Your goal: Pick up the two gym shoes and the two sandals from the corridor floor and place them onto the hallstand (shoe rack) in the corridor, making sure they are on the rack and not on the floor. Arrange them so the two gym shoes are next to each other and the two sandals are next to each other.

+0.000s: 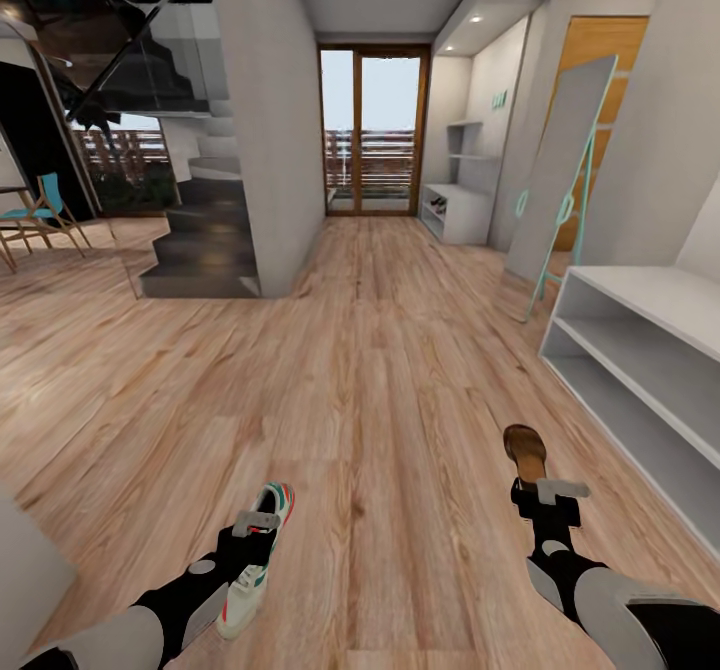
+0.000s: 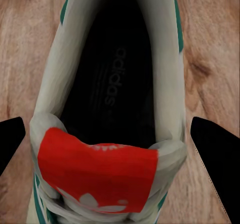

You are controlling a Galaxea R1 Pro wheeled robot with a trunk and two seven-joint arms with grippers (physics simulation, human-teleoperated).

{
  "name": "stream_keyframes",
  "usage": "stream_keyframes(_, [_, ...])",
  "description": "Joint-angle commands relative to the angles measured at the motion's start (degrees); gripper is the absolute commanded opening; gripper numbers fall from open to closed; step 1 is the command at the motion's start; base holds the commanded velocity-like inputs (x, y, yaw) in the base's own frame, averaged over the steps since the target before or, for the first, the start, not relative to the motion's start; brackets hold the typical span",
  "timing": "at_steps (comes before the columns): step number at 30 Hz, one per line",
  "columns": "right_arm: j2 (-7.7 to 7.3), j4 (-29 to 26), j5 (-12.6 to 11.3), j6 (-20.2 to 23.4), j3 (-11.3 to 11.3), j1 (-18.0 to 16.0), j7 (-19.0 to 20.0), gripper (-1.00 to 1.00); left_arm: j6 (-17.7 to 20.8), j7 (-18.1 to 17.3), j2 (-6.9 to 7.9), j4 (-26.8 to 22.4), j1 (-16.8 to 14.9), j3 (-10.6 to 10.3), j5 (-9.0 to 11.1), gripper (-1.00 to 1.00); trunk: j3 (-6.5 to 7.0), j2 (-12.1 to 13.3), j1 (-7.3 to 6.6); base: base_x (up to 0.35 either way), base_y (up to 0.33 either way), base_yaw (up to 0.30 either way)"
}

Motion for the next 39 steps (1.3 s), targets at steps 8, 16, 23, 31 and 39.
stream_keyframes(8, [0.01, -0.01, -0.07, -0.06, 0.06, 0.03, 0.08, -1.0, 0.0, 0.03, 0.0, -0.01, -0.01, 0.01, -0.03, -1.0, 0.0, 0.0, 0.0, 0.347, -0.005, 0.0])
stream_keyframes(16, [-0.01, -0.01, -0.07, -0.06, 0.01, 0.03, 0.08, -1.0, 0.0, 0.03, 0.0, -0.01, 0.0, 0.01, -0.03, -1.0, 0.0, 0.0, 0.0, 0.347, -0.001, 0.0])
stream_keyframes(23, [-0.02, -0.19, -0.13, -0.11, -0.03, 0.04, 0.08, -1.0, 0.0, 0.03, 0.0, -0.01, 0.0, 0.08, -0.03, -1.0, 0.0, 0.0, 0.0, 0.347, 0.0, 0.0])
stream_keyframes(31, [0.03, -0.45, -0.46, -0.14, -0.07, 0.04, 0.13, -1.0, -0.01, 0.03, 0.05, -0.01, -0.02, 0.21, -0.03, -1.0, 0.0, 0.0, 0.0, 0.347, 0.0, 0.0])
stream_keyframes(39, [0.07, -1.27, -0.53, -0.15, -0.16, 0.04, 0.09, -1.0, -0.01, 0.03, 0.08, -0.01, -0.01, 0.19, 0.0, -1.0, 0.0, 0.0, 0.0, 0.347, 0.0, 0.0])
